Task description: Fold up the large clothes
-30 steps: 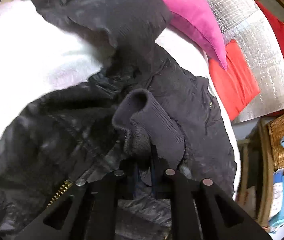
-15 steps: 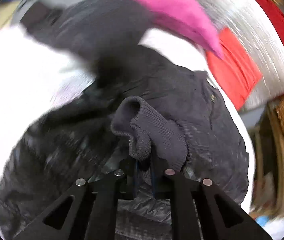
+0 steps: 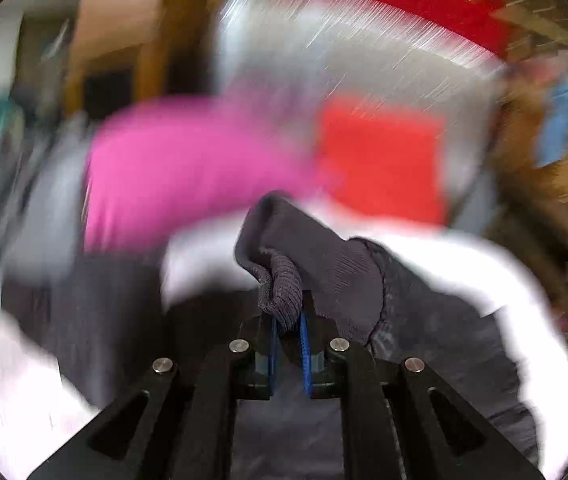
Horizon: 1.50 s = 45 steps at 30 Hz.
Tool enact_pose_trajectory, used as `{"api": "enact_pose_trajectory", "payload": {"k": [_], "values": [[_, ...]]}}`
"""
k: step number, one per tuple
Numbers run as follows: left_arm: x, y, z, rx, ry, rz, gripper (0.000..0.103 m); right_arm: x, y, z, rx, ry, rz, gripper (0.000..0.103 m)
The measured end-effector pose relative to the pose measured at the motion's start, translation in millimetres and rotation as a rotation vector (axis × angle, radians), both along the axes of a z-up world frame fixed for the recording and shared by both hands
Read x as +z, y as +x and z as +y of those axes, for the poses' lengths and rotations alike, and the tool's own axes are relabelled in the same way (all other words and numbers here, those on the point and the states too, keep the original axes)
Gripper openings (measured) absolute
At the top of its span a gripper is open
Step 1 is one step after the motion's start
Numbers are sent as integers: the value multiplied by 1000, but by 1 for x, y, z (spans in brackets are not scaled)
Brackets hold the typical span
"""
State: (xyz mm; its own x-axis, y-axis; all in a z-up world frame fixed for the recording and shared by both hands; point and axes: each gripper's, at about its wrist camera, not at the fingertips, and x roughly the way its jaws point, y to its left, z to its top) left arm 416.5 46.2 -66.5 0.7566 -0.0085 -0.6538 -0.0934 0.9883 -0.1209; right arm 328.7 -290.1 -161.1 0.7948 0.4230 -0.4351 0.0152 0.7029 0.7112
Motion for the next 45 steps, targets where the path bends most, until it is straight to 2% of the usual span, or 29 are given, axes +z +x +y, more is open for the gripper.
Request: {"api": "enact_pose_trajectory", "payload": {"k": [2,4,5,8,10,12,14,17,20,21,22,23,24,25,26,28,29,30,31,33,34,35,37,39,42,43,44,45], "values": [[-65,20,18,72,16,181,10,0,0,0,-3,7,5,86],[-98,25,26,95,11,250,12,4,-2,-4,-14,24,6,86],[-104,22,26,93,19,207,14,7,-3,-7,-19,32,2,86],[-108,14,15,73,104,155,14,29,-6,-26,-36,80,-52,86],[-111,12,18,77,83,143,15,47,1,-39,-36,30,-72,86],[-112,16,22,79,52,132,15,58,19,-56,-53,-25,-54,86],[-115,14,26,78,41,123,15,61,45,-74,-78,-95,-4,86],[-115,13,23,77,32,117,16,43,102,-93,-54,-193,157,86],[-114,10,24,75,20,114,16,24,134,-89,31,-242,261,86],[-114,10,25,75,18,115,16,22,138,-85,56,-254,267,86],[-114,9,24,74,19,115,16,21,140,-81,78,-270,269,82],[-113,10,23,75,23,116,16,20,143,-74,109,-316,274,40],[-113,10,22,74,29,118,16,19,147,-69,125,-356,297,33],[-111,11,21,73,28,122,16,20,147,-69,130,-348,307,28],[-108,14,21,70,16,127,16,24,144,-70,130,-365,289,26],[-101,8,23,50,-77,114,16,33,136,-72,96,-445,251,25],[-105,10,19,43,-62,107,17,24,138,-70,89,-519,280,25],[-116,12,13,36,-30,130,18,9,142,-68,108,-533,328,25],[-118,12,12,39,-28,123,18,0,143,-66,122,-526,341,28],[-116,13,14,41,-37,127,18,4,141,-74,91,-461,301,41],[-117,12,15,40,-48,121,18,5,139,-83,74,-388,289,62],[-117,11,16,39,-55,119,18,6,137,-93,44,-313,276,78],[-117,11,17,39,-65,115,18,13,133,-110,-39,-236,231,78],[-117,10,18,39,-62,111,18,16,139,-112,-40,-197,219,78],[-119,9,17,37,-70,109,18,9,166,-105,-17,-192,257,78],[-119,9,18,37,-74,109,18,5,176,-103,-5,-193,275,64],[-120,9,19,36,-80,108,18,3,185,-94,25,-240,286,9],[-120,9,20,35,-85,108,19,5,185,-88,19,-308,294,12]]}}
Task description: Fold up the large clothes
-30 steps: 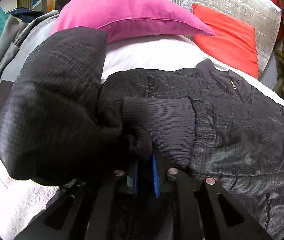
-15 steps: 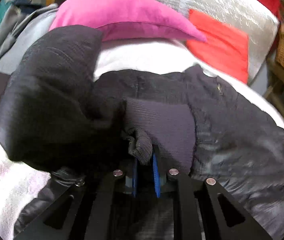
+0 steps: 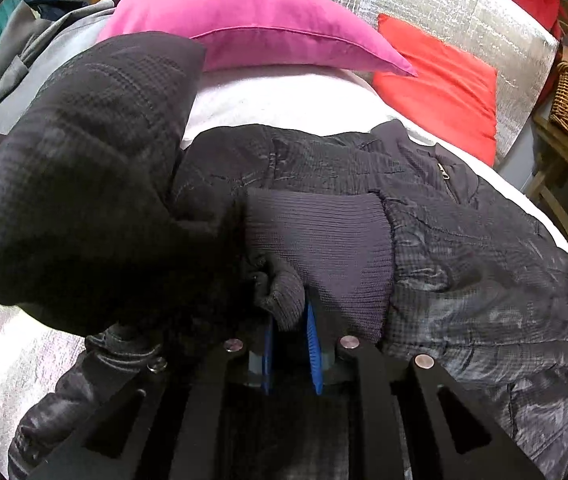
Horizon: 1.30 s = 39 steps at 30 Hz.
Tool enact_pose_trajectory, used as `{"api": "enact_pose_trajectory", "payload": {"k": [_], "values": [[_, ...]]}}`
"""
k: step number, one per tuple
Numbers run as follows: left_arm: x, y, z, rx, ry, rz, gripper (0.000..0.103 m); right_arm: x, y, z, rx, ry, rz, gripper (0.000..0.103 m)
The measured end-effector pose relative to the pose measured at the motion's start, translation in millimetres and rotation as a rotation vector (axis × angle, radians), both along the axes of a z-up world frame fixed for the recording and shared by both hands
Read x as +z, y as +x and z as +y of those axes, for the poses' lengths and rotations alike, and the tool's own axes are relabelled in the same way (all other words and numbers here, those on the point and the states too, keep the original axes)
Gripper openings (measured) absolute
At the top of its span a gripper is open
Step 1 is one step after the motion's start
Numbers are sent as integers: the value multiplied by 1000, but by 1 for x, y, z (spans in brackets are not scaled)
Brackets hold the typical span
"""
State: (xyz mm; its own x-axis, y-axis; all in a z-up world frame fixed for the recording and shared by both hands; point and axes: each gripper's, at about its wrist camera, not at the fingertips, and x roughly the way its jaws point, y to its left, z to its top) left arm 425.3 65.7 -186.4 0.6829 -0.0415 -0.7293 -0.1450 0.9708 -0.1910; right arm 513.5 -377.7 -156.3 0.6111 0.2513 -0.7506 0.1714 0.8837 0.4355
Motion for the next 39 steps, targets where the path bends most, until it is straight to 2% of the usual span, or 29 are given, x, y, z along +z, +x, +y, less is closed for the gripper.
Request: {"api": "enact_pose_trajectory", "payload": {"k": [2,3,4,6,7,8,10,12,14,16,17,18,19,20,21,23,25,27,30,32,34,35,37,39], "values": [[-1,0,1,-3,-10,-1,19,-8,1,6,-14,-92,22,11],[-1,0,2,-3,-15,-1,19,-15,1,7,-33,-91,45,12],[-1,0,2,-3,-18,-1,19,-15,0,6,-44,-99,45,20],[-1,-1,3,-2,-19,0,19,-3,-10,14,-78,-181,27,45],[-1,-1,3,-2,-18,0,19,6,-17,19,-83,-213,4,66],[-1,-1,2,-1,-17,-1,19,19,-26,26,-88,-244,-40,70],[-1,-1,2,-1,-15,-1,19,47,-53,45,-83,-273,-151,70],[-1,-1,2,0,-7,1,19,60,-70,68,-14,-246,-216,70],[0,0,-1,2,15,8,19,57,-81,93,75,-234,-244,80],[7,3,-5,-9,56,39,21,27,-74,107,151,-276,-98,82],[12,5,-4,-20,56,73,32,2,-63,106,151,-272,42,79],[18,5,-1,-26,32,114,39,-5,-65,102,118,-265,58,78],[28,3,8,-40,-43,155,58,4,-73,100,90,-266,11,77],[40,-3,17,-55,-118,144,71,18,-83,101,74,-248,-42,77],[52,-12,27,-60,-170,106,75,37,-97,106,75,-218,-115,78],[79,-38,54,-20,-225,16,86,58,-120,116,56,-206,-197,84],[90,-59,83,10,-304,-39,87,70,-162,130,44,-147,-296,89],[90,-79,124,84,-389,-56,88,64,-196,147,57,-74,-330,90],[73,-96,193,219,-540,-51,88,35,-240,176,88,34,-308,90],[51,-103,239,323,-675,-21,88,18,-252,195,110,68,-288,90],[24,-112,287,423,-875,-23,88,4,-257,218,160,30,-280,90],[16,-114,301,456,-927,-28,88,3,-249,225,191,7,-279,90],[3,-113,326,503,-987,-38,88,8,-246,234,241,-41,-333,90],[-5,-110,343,542,-1012,-42,87,7,-247,244,269,-96,-351,90]]}}
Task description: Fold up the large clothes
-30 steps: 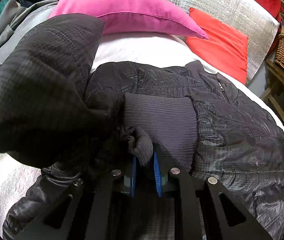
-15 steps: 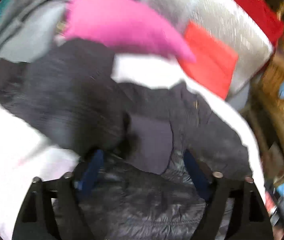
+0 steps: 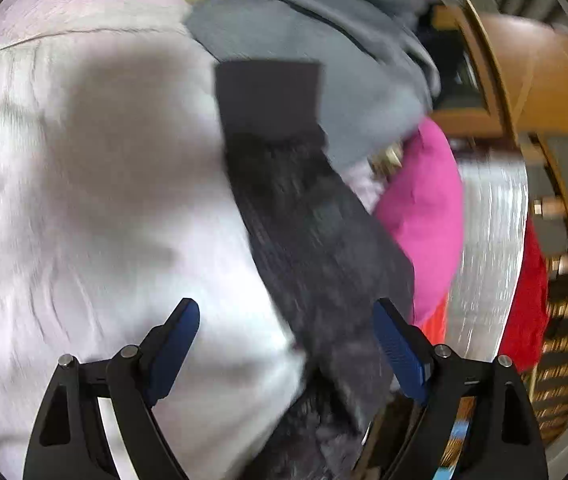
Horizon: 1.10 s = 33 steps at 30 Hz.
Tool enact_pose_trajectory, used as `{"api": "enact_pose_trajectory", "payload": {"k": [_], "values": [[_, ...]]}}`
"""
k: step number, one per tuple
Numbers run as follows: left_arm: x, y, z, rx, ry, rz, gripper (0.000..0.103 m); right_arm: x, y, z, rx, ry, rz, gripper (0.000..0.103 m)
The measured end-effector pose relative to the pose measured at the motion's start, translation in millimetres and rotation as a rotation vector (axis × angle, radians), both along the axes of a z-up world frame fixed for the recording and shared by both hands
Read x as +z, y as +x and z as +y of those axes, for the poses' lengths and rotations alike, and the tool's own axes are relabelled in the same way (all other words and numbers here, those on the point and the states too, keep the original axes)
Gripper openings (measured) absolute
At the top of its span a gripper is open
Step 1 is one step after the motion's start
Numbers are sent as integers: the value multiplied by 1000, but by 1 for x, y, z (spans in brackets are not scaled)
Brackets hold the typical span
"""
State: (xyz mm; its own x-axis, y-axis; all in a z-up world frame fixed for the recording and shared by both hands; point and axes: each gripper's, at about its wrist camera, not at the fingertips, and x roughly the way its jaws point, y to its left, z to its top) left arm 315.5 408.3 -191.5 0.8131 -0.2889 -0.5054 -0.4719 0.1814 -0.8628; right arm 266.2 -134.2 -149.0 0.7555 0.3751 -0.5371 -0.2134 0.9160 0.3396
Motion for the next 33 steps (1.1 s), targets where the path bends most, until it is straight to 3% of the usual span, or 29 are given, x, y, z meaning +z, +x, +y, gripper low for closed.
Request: {"api": "enact_pose_trajectory", "payload": {"k": [9,13,15,16,17,18,22,25,29,33], "values": [[-11,51,46,25,52,-1,77,-11,9,5,33,14,56,90],[-24,72,60,40,64,39,73,-15,12,13,55,1,61,90],[-27,80,63,42,70,53,65,-16,12,18,71,-12,62,90],[-26,85,64,36,106,72,48,-17,12,19,77,-13,63,90],[-25,89,64,23,140,101,21,-17,13,21,83,-12,65,90],[-23,94,64,6,200,144,18,-18,13,21,86,-9,67,90],[-1,95,55,-6,322,144,12,-18,14,20,85,5,71,90],[36,91,38,-26,461,123,11,-17,12,17,80,19,70,90],[126,80,-20,-90,780,18,10,-14,10,14,75,37,63,90],[202,64,-94,-175,977,-151,8,-11,9,8,62,70,56,90]]}}
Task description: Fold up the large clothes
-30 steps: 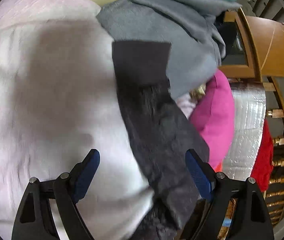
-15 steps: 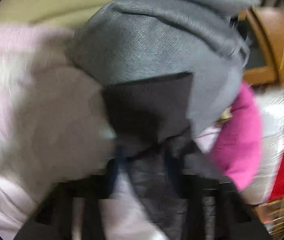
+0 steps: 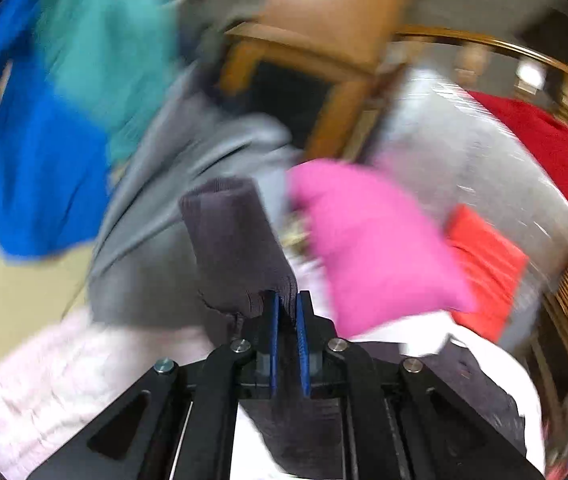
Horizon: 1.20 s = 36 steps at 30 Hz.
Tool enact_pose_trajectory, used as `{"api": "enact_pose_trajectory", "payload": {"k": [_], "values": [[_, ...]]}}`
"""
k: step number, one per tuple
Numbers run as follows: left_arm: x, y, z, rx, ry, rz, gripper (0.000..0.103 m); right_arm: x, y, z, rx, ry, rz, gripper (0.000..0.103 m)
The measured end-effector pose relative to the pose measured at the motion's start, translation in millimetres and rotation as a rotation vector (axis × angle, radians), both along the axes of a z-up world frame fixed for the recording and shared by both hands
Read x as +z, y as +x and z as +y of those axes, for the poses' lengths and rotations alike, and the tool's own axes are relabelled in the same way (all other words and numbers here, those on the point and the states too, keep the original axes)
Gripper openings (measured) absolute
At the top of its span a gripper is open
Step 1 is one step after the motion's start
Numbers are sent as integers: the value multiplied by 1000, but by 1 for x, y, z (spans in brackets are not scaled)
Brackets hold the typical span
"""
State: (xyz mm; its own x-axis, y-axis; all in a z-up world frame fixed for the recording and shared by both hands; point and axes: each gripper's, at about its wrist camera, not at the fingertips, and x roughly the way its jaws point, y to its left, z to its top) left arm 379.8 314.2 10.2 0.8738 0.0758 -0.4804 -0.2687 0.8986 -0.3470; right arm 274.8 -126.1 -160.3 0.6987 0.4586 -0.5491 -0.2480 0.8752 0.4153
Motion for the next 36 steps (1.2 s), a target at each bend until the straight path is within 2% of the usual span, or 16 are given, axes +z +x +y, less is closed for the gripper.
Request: {"api": "enact_pose_trajectory", "payload": {"k": [3,7,11,15,18,19,20,21,22,23,26,28,29,32,34,36], "values": [[34,-12,-66,-137,112,-60,8,1,0,-7,-19,29,0,90],[41,-13,-159,-322,203,-70,8,2,1,-20,-57,74,4,90],[4,3,-250,-482,242,14,7,4,2,-36,-99,127,2,90],[-55,21,-309,-539,238,146,5,6,3,-49,-130,181,2,90],[-98,37,-335,-552,235,244,7,4,5,-60,-162,217,13,90],[-108,37,-339,-570,219,285,13,3,6,-63,-169,229,17,90],[-119,38,-342,-587,188,338,32,3,6,-65,-175,236,19,90],[-125,38,-340,-594,140,376,45,2,7,-67,-184,245,23,90],[-125,34,-334,-591,86,367,61,1,8,-70,-192,257,28,90],[-125,21,-332,-586,58,347,63,0,8,-72,-196,265,31,90],[-110,-14,-303,-490,-52,249,65,0,8,-75,-211,274,34,90],[-102,-45,-274,-357,-143,158,67,0,8,-77,-217,284,34,90],[-101,-69,-256,-243,-174,99,71,-1,8,-79,-217,292,37,90],[-109,-113,-227,-11,-172,22,71,-5,10,-86,-211,358,74,90],[-125,-134,-210,139,-154,7,71,-6,16,-90,-185,469,114,91],[-135,-138,-202,236,-153,25,71,-4,38,-88,-148,588,177,91]]}}
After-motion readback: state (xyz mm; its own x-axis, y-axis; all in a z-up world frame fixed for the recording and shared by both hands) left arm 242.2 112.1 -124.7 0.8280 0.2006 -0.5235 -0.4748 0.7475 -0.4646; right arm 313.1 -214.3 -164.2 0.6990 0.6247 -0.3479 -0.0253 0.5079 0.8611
